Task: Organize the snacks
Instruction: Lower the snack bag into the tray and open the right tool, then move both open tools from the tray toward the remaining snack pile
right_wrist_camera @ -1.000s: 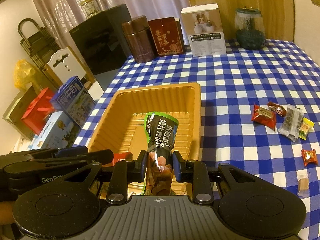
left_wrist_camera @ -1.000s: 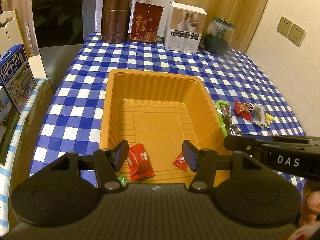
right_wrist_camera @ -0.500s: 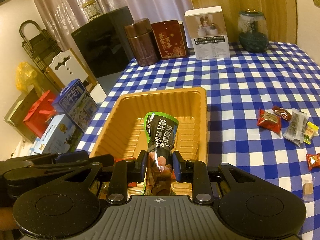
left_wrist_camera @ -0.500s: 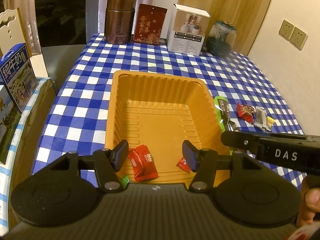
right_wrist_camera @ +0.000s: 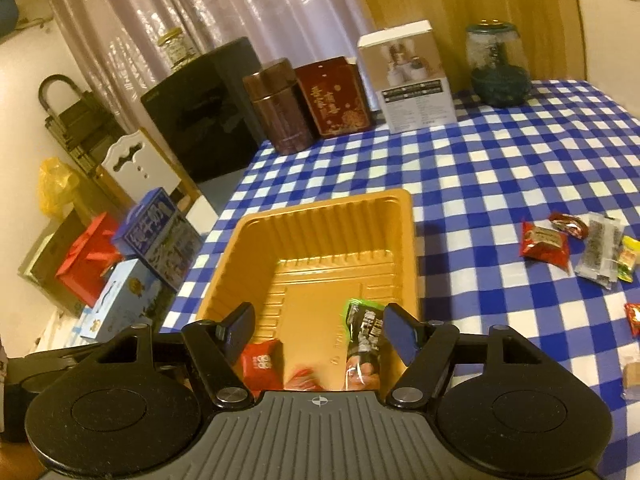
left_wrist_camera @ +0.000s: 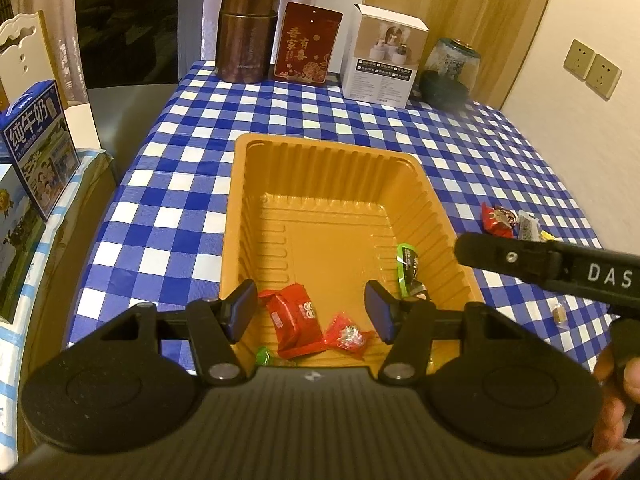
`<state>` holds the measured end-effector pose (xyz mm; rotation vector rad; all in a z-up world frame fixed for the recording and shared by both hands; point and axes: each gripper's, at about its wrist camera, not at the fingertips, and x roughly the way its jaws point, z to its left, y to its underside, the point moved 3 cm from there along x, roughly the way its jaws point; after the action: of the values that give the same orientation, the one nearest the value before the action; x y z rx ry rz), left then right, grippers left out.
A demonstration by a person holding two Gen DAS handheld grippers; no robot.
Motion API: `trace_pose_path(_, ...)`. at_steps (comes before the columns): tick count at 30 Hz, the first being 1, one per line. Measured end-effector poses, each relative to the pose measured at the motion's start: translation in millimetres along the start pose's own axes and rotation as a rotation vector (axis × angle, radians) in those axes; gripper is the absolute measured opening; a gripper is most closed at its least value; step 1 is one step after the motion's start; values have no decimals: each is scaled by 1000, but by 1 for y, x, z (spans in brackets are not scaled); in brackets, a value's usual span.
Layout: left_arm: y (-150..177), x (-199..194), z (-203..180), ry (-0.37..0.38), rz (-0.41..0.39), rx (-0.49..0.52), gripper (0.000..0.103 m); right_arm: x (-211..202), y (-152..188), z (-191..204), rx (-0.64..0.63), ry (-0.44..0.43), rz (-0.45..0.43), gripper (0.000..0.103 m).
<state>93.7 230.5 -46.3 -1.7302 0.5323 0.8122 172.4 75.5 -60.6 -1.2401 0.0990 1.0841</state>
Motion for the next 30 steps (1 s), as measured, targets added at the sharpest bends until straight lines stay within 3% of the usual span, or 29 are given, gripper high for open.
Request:
trace_pose_path(15, -4, -18, -31, 40, -26, 31, 56, -62, 24, -53, 58, 138, -41, 71)
trace_pose_path(30, 5, -26, -119, 145, -26, 134, 56, -150, 44, -126, 114, 308, -109, 71)
